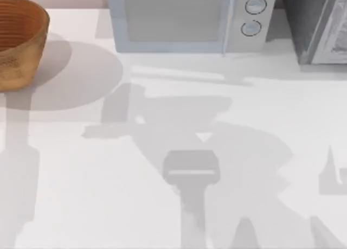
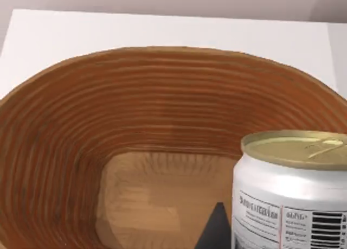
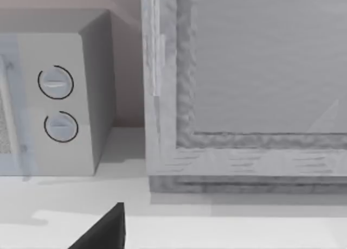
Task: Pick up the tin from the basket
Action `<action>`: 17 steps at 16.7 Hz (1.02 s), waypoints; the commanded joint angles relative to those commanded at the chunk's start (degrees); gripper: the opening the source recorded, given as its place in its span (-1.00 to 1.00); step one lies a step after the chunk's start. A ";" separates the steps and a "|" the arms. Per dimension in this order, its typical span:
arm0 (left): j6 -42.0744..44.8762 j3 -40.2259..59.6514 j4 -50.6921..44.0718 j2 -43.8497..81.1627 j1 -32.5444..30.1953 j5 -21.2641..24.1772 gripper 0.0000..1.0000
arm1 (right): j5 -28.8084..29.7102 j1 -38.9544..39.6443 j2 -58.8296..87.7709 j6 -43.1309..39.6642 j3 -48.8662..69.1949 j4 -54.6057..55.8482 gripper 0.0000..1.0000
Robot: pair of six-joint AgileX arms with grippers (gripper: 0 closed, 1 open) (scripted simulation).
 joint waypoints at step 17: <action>-4.85 -84.70 35.14 -90.78 -9.79 -3.63 -1.00 | 0.00 0.00 0.00 0.00 0.00 0.00 1.00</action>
